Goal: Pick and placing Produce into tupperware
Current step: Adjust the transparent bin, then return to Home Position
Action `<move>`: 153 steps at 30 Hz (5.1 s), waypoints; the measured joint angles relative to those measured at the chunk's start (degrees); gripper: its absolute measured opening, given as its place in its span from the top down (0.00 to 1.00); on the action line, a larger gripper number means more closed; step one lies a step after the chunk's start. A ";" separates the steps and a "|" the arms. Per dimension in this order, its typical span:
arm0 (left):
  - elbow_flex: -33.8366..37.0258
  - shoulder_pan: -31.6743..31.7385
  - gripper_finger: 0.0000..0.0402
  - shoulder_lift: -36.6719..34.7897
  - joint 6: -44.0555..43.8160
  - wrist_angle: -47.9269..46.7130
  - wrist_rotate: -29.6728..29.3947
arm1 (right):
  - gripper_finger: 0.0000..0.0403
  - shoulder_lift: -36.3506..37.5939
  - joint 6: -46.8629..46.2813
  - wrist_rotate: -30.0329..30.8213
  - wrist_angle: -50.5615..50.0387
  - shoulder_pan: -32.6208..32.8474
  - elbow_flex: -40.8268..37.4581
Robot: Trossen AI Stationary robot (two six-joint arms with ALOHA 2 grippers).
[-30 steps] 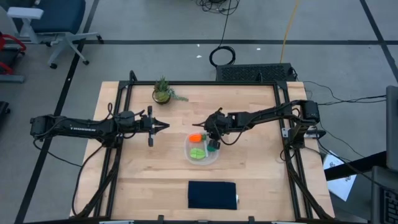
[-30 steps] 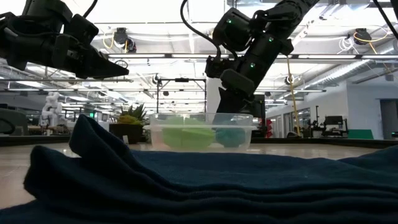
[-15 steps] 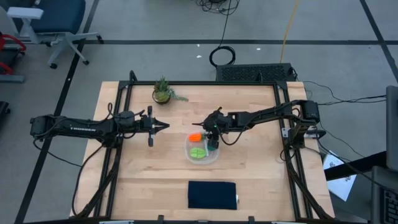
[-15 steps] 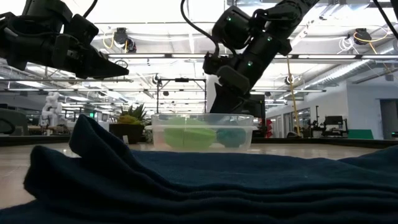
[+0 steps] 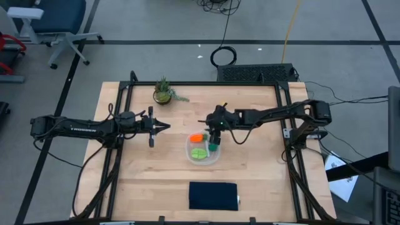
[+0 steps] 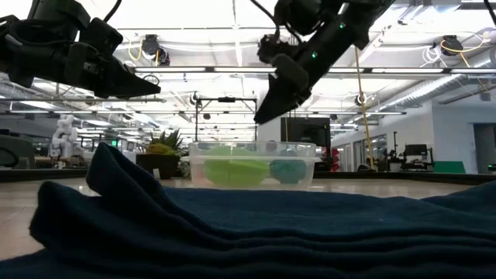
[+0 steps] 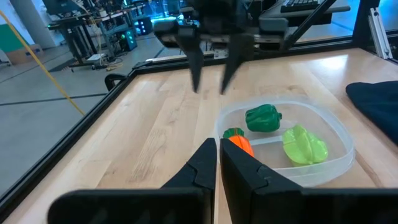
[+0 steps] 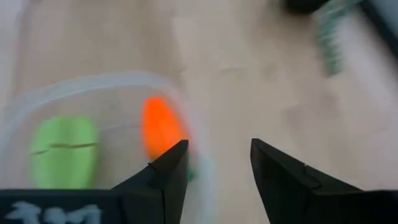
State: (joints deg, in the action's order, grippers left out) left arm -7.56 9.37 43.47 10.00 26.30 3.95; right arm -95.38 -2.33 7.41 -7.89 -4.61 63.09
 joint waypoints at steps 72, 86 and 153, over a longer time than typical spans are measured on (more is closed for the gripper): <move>-0.01 -0.02 0.94 0.01 0.02 -0.81 0.00 | 1.00 -4.65 -2.42 -3.12 -10.46 0.96 -0.02; -0.01 -0.02 0.94 0.00 0.58 -0.73 0.00 | 1.00 -2.73 -0.66 -2.77 -9.49 0.86 -0.02; -2.77 -29.35 1.00 -37.15 6.38 -31.05 -26.60 | 1.00 81.69 -5.56 -1.35 2.97 4.86 -44.44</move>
State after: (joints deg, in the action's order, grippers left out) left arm -10.34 -19.98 6.32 16.38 -4.74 -22.65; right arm -13.68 -7.89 6.07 -4.91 0.25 18.65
